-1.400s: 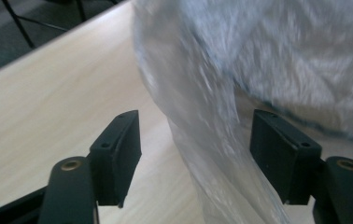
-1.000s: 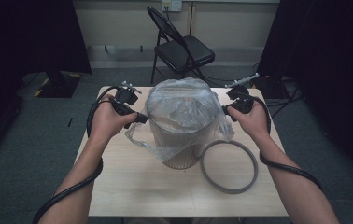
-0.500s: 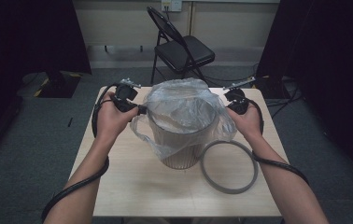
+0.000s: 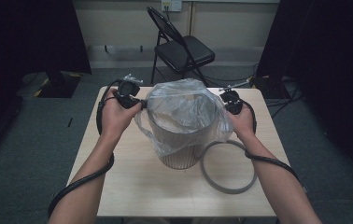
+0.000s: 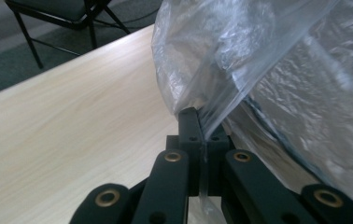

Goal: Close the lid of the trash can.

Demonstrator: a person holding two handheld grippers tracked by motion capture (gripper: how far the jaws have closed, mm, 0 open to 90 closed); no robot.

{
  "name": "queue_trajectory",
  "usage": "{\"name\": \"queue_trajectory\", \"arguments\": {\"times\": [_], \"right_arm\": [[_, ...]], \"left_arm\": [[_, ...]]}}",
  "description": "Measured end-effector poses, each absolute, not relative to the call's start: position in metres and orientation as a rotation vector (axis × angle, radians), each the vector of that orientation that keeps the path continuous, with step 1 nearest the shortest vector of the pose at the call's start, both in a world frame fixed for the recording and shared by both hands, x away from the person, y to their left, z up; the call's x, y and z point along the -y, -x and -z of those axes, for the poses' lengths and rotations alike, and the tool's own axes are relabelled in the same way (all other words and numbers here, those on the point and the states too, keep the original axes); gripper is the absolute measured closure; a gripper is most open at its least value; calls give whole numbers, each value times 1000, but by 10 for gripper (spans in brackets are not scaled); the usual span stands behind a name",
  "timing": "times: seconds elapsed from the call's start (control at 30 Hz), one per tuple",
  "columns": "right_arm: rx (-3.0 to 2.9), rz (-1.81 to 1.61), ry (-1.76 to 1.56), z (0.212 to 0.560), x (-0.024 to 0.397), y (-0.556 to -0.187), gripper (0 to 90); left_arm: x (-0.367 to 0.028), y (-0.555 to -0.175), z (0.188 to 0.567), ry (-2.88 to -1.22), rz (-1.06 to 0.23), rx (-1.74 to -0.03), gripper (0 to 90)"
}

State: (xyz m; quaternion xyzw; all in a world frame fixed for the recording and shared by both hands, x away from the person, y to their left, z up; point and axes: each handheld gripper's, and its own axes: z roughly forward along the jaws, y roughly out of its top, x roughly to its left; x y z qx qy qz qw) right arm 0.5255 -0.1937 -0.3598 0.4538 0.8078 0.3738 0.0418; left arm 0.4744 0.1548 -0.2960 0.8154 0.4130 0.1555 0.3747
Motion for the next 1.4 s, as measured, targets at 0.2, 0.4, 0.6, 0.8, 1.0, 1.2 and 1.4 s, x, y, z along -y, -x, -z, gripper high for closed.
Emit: {"name": "queue_trajectory", "arguments": {"times": [0.2, 0.4, 0.6, 0.8, 1.0, 1.2, 1.4], "right_arm": [[-2412, -1201, -1387, 343, 201, -525, 900], [-2477, -1158, -1468, 386, 198, -527, 900], [-2442, -1184, -1448, 371, 191, -524, 900], [-2473, -1055, -1429, 377, 192, -527, 900], [-2489, -1082, -1477, 395, 190, -526, 900], [-2468, -1077, -1459, 385, 188, -524, 900], [-2460, -1105, -1488, 401, 199, -521, 900]], "left_arm": [[-161, -490, 319, -2064, -347, -1146, 899], [-152, -483, 303, -1995, -422, -1057, 888], [-162, -495, 330, -2030, -342, -1190, 898], [-152, -492, 322, -1972, -336, -1142, 891], [-157, -493, 328, -1998, -377, -1164, 899], [-166, -495, 358, -2016, -315, -1252, 891], [-173, -482, 343, -1990, -356, -1203, 741]]}}
